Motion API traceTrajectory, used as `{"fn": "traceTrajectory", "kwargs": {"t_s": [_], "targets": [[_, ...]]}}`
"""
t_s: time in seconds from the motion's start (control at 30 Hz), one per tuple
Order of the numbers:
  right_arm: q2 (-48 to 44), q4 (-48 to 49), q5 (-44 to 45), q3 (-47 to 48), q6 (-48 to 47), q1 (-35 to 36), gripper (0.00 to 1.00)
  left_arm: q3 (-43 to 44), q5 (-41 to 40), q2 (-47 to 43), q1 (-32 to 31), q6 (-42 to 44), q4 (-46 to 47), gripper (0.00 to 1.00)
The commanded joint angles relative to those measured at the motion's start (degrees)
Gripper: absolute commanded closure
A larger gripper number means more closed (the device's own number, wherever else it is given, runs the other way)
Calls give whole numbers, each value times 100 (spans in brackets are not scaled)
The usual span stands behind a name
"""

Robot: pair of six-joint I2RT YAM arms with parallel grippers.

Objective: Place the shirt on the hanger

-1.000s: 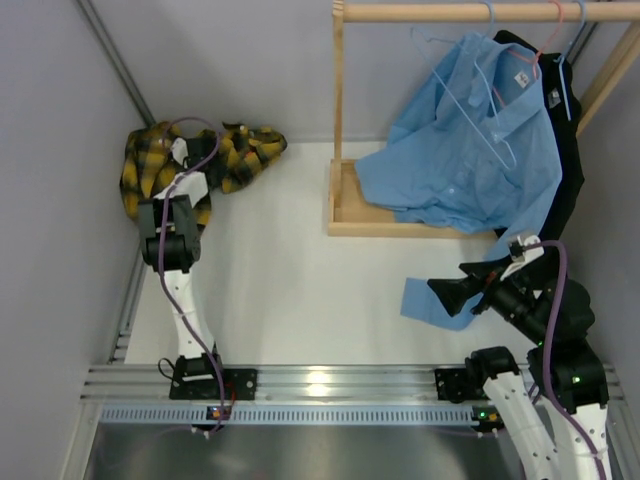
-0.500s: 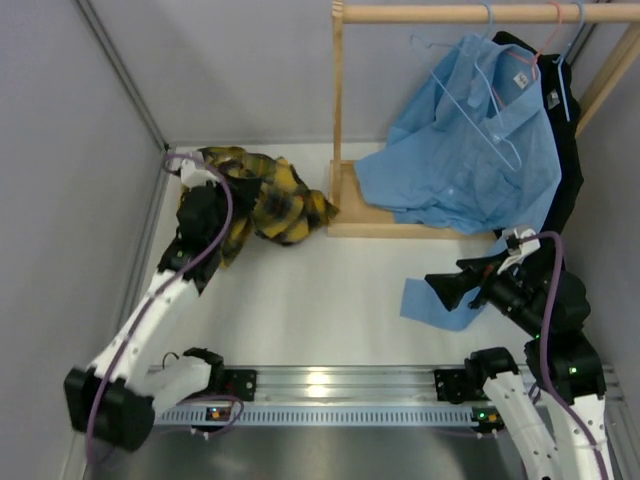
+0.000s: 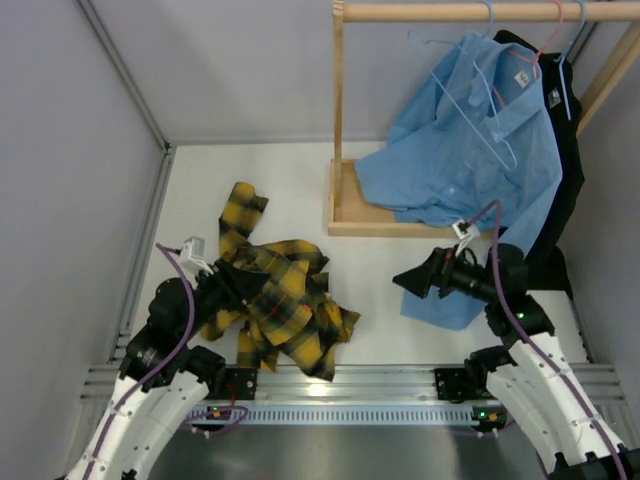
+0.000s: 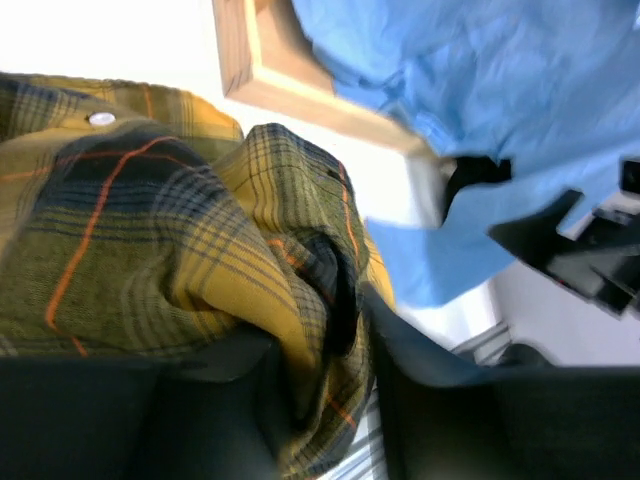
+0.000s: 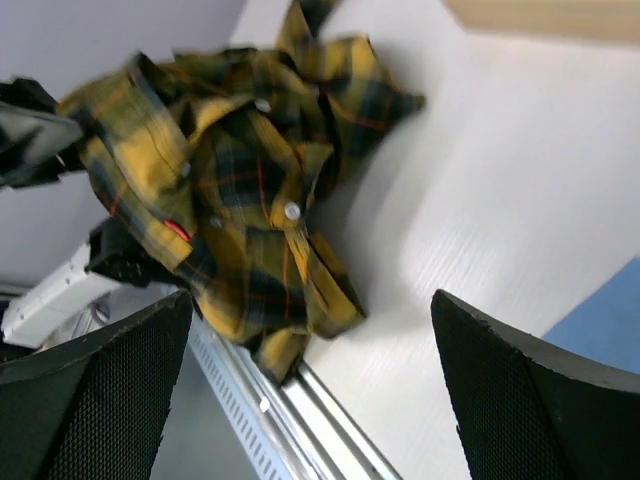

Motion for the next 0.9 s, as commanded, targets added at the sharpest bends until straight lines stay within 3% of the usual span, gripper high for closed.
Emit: {"fn": "traceTrajectory", "kwargs": {"t_s": [0.0, 0.1, 0.17, 0.3, 0.4, 0.57, 0.63, 0.73, 0.77, 0.87], "targets": [[140, 851, 163, -586, 439, 598, 1, 241, 449, 80, -1, 469, -925, 45], [394, 1115, 1041, -948, 527, 1679, 2, 240, 398, 317, 8, 488, -1137, 14], [736, 1491, 1464, -1124, 702, 2330, 4, 450, 328, 466, -1, 496, -1137, 2], [1203, 2932, 1755, -1503, 1221, 2876, 6, 1276, 239, 923, -1, 988, -1199, 2], [1686, 3549, 1737, -1425, 864, 3227, 6, 2021, -14, 1275, 8, 1382, -1565, 2], [3124, 3462, 2326, -793, 63, 3878, 6, 2920, -1121, 1600, -1, 1771, -2261, 2], [3514, 3550, 2764, -678, -140, 4168, 8, 3192, -1115, 1627, -1, 1806, -2306, 2], [4033, 3515, 3501, -431, -316, 4493, 27, 3456, -624, 1793, 8, 1823, -2297, 2], [4156, 3498, 3626, -344, -307, 4529, 55, 3501, -344, 1977, -1, 1841, -2289, 2], [4009, 3367, 3978, -221, -316, 4556, 100, 3536, 177, 2294, -1, 1937, -2262, 2]]}}
